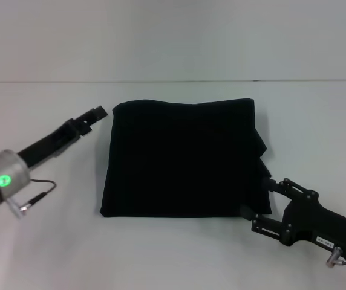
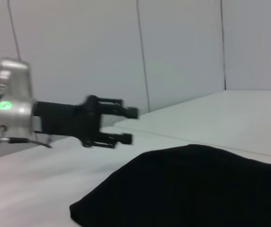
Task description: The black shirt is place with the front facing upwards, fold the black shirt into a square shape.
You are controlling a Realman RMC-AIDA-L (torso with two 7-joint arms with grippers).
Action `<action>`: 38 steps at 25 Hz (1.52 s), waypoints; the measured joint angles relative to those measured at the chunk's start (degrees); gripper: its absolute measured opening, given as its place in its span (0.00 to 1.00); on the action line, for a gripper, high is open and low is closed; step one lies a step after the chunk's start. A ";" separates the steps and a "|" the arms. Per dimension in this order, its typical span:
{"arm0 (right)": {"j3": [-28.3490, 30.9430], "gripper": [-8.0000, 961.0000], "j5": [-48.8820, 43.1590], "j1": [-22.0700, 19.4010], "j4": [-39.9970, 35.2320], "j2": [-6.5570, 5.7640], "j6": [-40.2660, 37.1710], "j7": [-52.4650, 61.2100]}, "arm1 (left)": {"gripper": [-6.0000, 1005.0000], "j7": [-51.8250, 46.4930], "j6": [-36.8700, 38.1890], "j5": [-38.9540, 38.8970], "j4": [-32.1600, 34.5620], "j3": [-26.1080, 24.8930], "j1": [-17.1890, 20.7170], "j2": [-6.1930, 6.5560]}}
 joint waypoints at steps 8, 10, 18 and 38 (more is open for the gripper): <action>0.59 0.90 0.03 0.56 0.06 0.04 0.15 0.22 | 0.83 25.83 29.50 12.14 9.03 -2.74 9.44 2.10; 0.37 0.90 -0.01 0.50 0.06 0.04 0.32 0.07 | 0.88 30.81 33.06 16.49 11.18 -4.20 11.47 1.41; -0.64 0.91 -0.54 -0.93 0.05 -0.13 1.15 -1.92 | 0.94 41.53 30.42 28.72 12.50 -5.50 15.30 -0.67; -0.83 0.91 -0.59 -1.29 0.11 -0.04 2.19 -2.90 | 0.94 42.13 29.95 28.30 12.57 -8.03 14.49 -1.35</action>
